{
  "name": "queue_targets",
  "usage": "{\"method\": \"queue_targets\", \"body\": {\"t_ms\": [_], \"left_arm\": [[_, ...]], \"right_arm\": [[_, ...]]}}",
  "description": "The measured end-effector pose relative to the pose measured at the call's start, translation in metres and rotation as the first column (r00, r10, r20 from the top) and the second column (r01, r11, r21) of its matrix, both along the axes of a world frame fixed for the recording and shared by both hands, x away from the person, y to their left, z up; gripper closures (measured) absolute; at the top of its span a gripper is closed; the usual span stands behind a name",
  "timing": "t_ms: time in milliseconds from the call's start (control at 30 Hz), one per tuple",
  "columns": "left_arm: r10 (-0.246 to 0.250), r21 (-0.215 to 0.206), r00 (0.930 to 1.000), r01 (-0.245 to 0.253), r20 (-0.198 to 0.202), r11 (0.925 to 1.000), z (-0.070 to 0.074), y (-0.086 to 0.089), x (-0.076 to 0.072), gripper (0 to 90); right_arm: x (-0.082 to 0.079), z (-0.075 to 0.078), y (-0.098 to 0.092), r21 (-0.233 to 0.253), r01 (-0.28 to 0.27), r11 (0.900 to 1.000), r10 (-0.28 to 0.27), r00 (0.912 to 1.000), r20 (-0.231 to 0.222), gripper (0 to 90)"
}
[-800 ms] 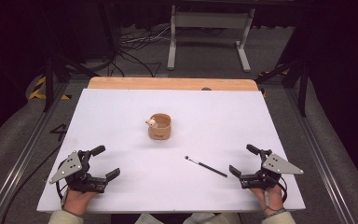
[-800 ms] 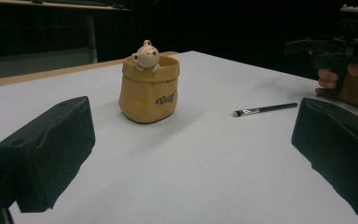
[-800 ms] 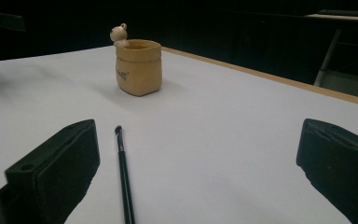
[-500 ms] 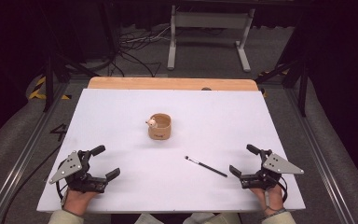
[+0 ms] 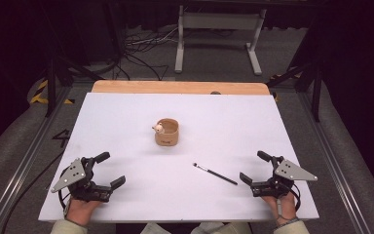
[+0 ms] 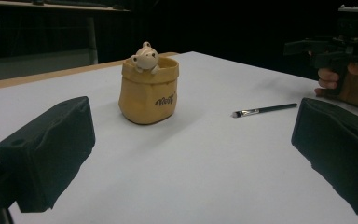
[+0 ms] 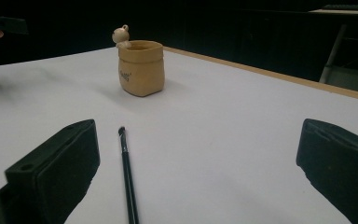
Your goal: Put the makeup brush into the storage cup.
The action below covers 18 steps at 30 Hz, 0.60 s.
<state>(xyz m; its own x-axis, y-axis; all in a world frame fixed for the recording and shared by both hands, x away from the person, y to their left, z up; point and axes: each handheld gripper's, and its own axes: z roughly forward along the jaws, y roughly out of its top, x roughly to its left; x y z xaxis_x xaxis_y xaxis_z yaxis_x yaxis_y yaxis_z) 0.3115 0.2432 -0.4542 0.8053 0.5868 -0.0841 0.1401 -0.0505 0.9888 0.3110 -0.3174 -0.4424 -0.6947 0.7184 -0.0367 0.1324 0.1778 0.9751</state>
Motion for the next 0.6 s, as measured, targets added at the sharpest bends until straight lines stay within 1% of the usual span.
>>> {"method": "queue_targets", "body": {"t_ms": [100, 200, 267, 367, 400, 433, 467, 500, 533, 600], "left_arm": [[0.004, 0.001, 1.0000, -0.004, 0.002, 1.0000, 0.000, 0.000, 0.000, 0.0], [0.004, 0.006, 1.0000, -0.004, 0.001, 1.0000, 0.000, 0.000, 0.000, 0.0], [0.004, 0.003, 1.0000, -0.004, -0.002, 1.0000, 0.000, 0.000, 0.000, 0.0], [0.007, 0.007, 1.0000, -0.007, -0.001, 0.9999, 0.000, 0.000, 0.000, 0.0], [0.008, 0.007, 1.0000, -0.008, -0.002, 0.9999, 0.000, 0.000, 0.000, 0.0], [0.008, 0.008, 1.0000, -0.008, -0.003, 0.9999, 0.000, 0.000, 0.000, 0.0], [0.008, 0.008, 1.0000, -0.008, -0.003, 0.9999, 0.000, 0.000, 0.000, 0.0], [0.009, 0.008, 1.0000, -0.009, -0.004, 0.9999, 0.000, 0.001, -0.001, 0.0], [0.007, 0.014, 1.0000, -0.007, 0.001, 0.9999, 0.000, 0.001, 0.000, 0.0], [0.006, 0.013, 1.0000, -0.006, -0.003, 0.9999, 0.000, 0.001, 0.000, 0.0]], "right_arm": [[0.001, 0.002, 0.001, -0.011, -0.004, 1.000, 0.004, 1.0000, -0.007, 0.0], [0.002, 0.008, 0.003, -0.015, -0.008, 1.000, 0.008, 1.0000, -0.001, 0.0], [0.001, 0.011, 0.004, -0.033, -0.008, 0.999, 0.009, 1.0000, 0.003, 0.0], [0.001, 0.016, 0.006, -0.029, -0.011, 1.000, 0.011, 0.9999, -0.001, 0.0], [0.002, 0.018, 0.007, -0.021, -0.014, 1.000, 0.014, 0.9999, 0.001, 0.0], [0.002, 0.021, 0.008, -0.022, -0.016, 1.000, 0.016, 0.9999, 0.003, 0.0], [0.002, 0.021, 0.008, -0.022, -0.016, 1.000, 0.016, 0.9999, 0.003, 0.0], [0.004, 0.026, 0.010, -0.024, -0.020, 1.000, 0.020, 0.9998, 0.007, 0.0], [0.004, 0.027, 0.011, -0.024, -0.021, 0.999, 0.022, 0.9997, 0.007, 0.0], [0.006, 0.029, 0.013, -0.023, -0.026, 0.999, 0.026, 0.9996, 0.008, 0.0]]}}
